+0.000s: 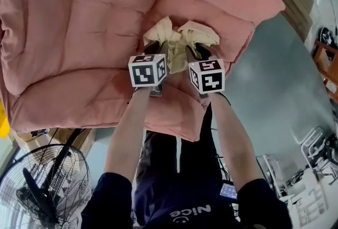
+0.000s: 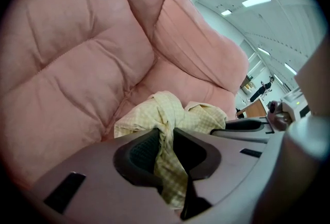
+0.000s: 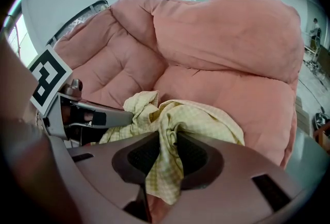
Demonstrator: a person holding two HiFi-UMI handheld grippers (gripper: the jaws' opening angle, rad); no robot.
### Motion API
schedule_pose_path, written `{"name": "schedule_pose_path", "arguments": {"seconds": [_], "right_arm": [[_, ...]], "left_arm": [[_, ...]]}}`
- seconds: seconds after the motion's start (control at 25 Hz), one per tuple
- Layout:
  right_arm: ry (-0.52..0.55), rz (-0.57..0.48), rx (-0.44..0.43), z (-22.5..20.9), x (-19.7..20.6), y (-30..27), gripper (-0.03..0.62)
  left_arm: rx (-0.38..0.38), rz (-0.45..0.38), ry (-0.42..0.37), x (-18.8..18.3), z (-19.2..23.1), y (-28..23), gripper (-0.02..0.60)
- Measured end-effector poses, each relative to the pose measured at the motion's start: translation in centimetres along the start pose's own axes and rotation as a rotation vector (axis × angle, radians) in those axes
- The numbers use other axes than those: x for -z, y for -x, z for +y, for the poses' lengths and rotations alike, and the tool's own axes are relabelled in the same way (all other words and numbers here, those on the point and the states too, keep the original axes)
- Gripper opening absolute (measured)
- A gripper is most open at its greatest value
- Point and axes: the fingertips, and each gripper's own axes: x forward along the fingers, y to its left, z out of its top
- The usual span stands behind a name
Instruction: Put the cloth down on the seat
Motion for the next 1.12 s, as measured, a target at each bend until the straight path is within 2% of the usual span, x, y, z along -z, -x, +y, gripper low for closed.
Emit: {"name": "schedule_pose_path", "arguments": {"seconds": [0.08, 0.2, 0.28, 0.36, 0.48, 0.8, 1.12], "right_arm": [[-0.007, 0.005, 0.009, 0.2, 0.0, 0.1, 0.104], [-0.044, 0.016, 0.010, 0.6, 0.3, 0.8, 0.200], [-0.070, 0.010, 0.017, 0.9, 0.3, 1.7, 0.214], [-0.089, -0.011, 0.042, 0.8, 0.1, 3.0, 0.219], [-0.097, -0.054, 0.079, 1.0, -1.0, 5.2, 0.221], [-0.025, -0.113, 0.049, 5.4, -4.4, 13.0, 0.221], [0.034, -0.214, 0.071, 9.3, -7.9, 22.0, 0.221]], "left_arm": [[-0.001, -0.007, -0.021, -0.1, -0.1, 0.3, 0.101], [0.006, -0.011, -0.028, 0.1, -0.1, 0.9, 0.154], [0.001, -0.014, -0.015, 0.1, 0.0, 1.6, 0.220], [0.005, -0.026, -0.001, -0.1, -0.3, 2.6, 0.239], [0.021, -0.042, -0.019, -0.7, -1.2, 4.6, 0.241], [0.072, -0.135, -0.036, -3.1, -5.1, 13.6, 0.241], [0.115, -0.239, -0.097, -5.3, -9.0, 22.6, 0.235]]}}
